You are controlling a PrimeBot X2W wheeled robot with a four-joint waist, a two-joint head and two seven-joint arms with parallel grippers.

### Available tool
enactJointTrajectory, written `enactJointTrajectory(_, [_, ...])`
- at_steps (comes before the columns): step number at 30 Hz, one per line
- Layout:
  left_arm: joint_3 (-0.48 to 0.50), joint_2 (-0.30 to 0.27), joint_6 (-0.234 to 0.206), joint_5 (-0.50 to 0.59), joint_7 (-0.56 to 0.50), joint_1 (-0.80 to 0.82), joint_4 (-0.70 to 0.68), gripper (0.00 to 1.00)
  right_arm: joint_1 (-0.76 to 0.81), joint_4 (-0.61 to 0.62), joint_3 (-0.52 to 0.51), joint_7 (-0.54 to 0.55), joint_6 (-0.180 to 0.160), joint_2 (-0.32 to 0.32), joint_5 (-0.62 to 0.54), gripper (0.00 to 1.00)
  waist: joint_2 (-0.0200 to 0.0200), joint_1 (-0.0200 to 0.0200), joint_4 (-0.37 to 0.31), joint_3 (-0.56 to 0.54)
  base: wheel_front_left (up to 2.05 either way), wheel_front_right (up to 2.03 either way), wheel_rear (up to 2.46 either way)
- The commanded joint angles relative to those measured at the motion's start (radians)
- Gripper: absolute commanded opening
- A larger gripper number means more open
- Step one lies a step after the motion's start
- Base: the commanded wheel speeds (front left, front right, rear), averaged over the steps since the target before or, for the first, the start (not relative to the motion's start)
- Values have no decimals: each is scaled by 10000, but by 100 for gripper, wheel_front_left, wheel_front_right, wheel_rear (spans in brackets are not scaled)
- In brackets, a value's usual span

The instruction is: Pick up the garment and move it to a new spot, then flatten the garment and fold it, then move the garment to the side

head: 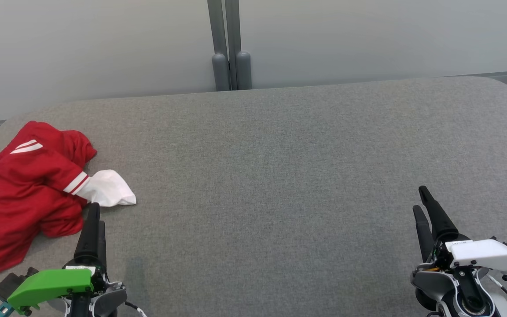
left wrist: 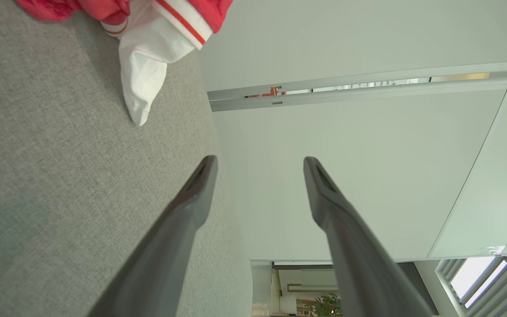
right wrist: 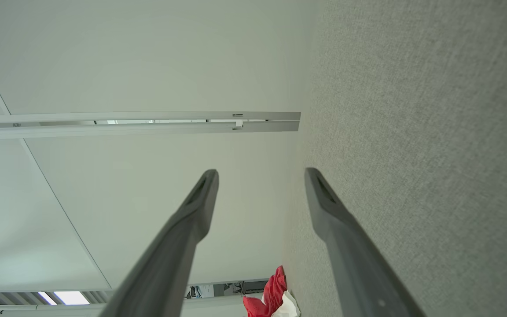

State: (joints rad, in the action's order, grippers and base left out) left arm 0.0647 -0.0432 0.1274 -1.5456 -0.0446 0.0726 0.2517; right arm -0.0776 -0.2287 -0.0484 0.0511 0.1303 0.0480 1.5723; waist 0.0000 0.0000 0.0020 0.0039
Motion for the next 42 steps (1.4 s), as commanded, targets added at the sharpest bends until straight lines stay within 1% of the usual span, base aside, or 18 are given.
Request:
enactJointTrajectory(1, [-15, -92, 18, 249, 106, 326, -257, 100, -275, 278, 106, -119, 3, 123, -152, 100, 0, 0, 3, 1, 0, 0, 0])
enactJointTrajectory(7, [-17, -58, 20, 977, 362, 364, -445, 100, -332, 529, 418, -416, 3, 255, -534, 100, 0, 0, 21, 7, 0, 0, 0])
enactJointTrajectory(11, [-8, -51, 21, 1856, 534, 364, -584, 100, -353, 697, 537, -590, 3, 342, -1160, 100, 0, 0, 34, 7, 0, 0, 0])
enactJointTrajectory(22, [-139, -52, 20, 4396, 950, 350, -778, 100, -407, 781, 816, -1011, 4, 418, -3569, 100, 0, 0, 66, 11, 0, 0, 0])
enactJointTrajectory(30, [-371, -59, -229, 6437, 1219, 340, -815, 100, -448, 677, 903, -1279, 4, 427, -5307, 100, 0, 0, 77, 24, 0, 0, 0])
enactJointTrajectory(38, [-587, -65, -406, 8006, 1473, 389, -811, 100, -473, 593, 881, -1537, 4, 324, -7035, 100, 0, 0, 92, 23, 0, 0, 0])
enactJointTrajectory(42, [-668, -68, -469, 8476, 1589, 389, -787, 100, -466, 593, 911, -1651, 4, 285, -7687, 100, 0, 0, 101, 24, 0, 0, 0])
